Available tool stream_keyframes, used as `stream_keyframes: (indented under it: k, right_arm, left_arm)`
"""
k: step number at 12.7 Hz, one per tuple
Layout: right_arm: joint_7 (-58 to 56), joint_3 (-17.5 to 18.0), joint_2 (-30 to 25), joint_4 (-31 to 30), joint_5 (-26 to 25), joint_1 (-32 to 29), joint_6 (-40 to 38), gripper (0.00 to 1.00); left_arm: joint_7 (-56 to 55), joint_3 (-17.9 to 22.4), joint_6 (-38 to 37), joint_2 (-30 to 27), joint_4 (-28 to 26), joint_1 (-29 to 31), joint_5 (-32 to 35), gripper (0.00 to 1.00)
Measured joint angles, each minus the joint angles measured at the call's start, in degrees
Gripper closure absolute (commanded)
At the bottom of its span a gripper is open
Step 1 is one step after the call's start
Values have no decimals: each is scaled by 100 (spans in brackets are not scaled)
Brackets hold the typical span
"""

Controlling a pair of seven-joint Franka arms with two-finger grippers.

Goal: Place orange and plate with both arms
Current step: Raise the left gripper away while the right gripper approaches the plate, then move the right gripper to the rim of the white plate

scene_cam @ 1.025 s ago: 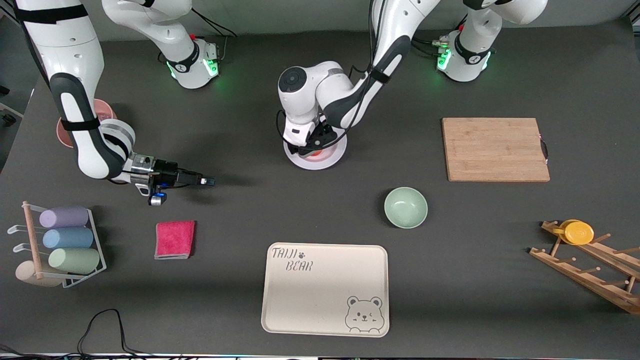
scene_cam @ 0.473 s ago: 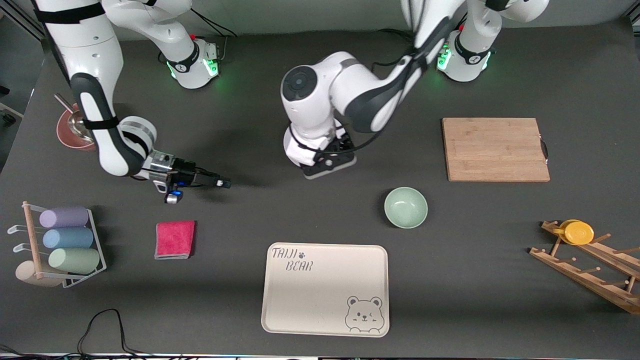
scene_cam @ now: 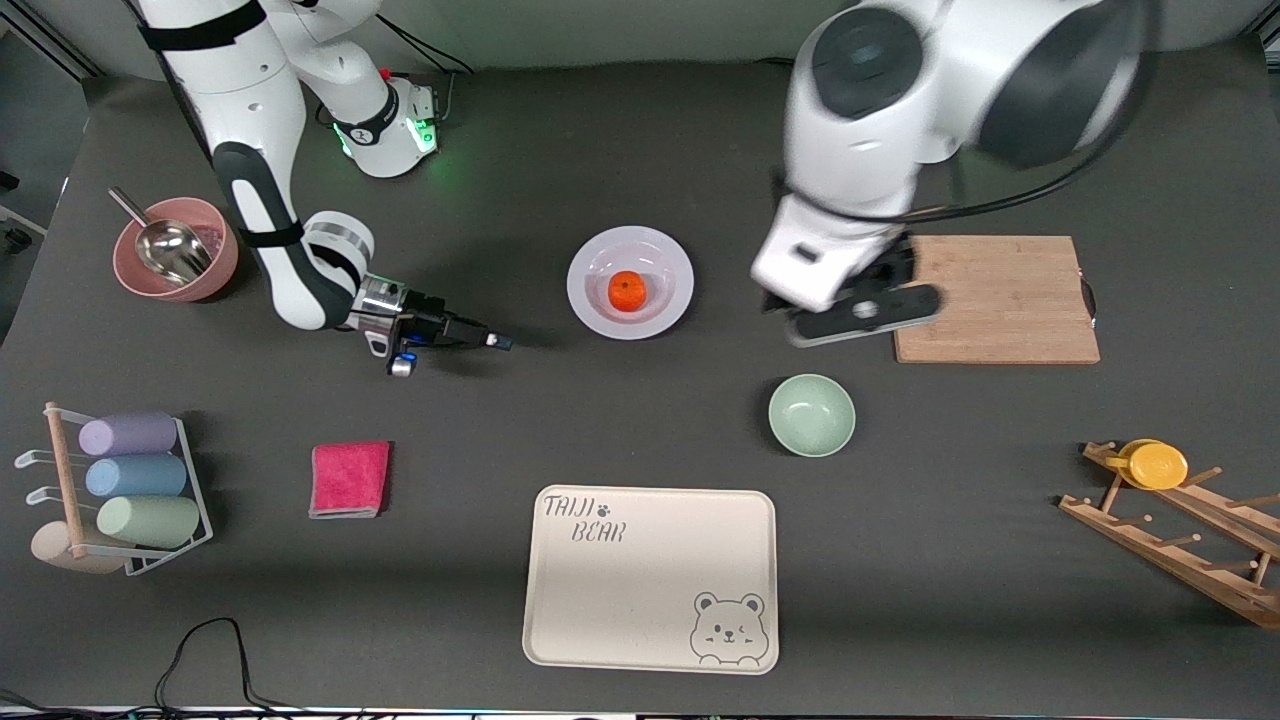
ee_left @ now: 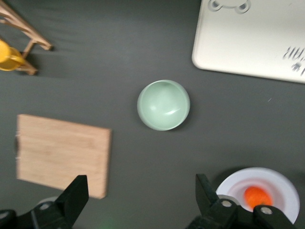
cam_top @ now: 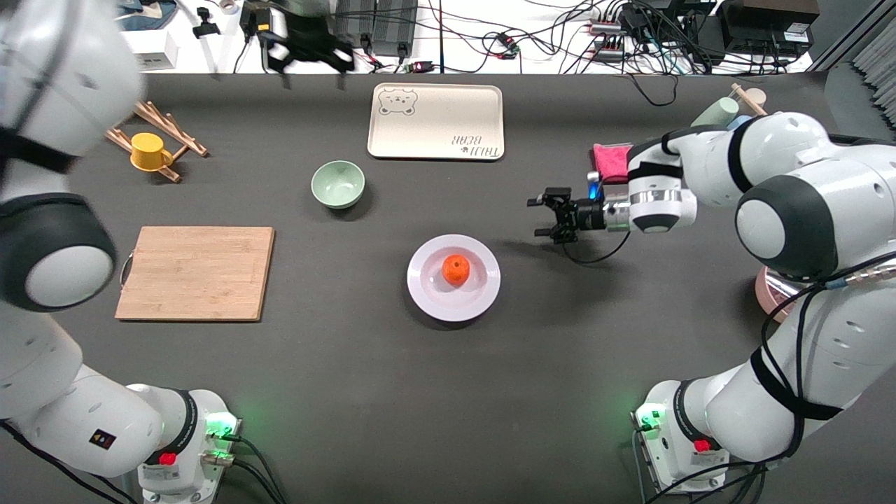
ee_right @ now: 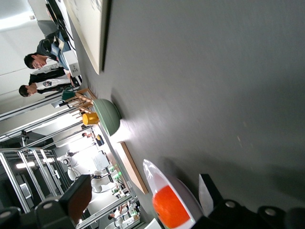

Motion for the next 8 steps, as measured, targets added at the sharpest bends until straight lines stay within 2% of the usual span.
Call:
stream_keyframes:
  k: [4, 6, 8]
  right_arm:
    - [-661, 2, 9, -279, 717, 641, 7, 0]
    - [-825, 3, 17, -290, 888, 862, 9, 0]
    - [-1312, 2, 24, -290, 922, 966, 9, 0]
  left_arm:
    - [1418, 1, -150, -835, -732, 984, -498, 0]
    - [1821, 5, -109, -1134, -1097, 1398, -645, 0]
    - [1905, 3, 99, -1357, -1451, 1519, -675, 0]
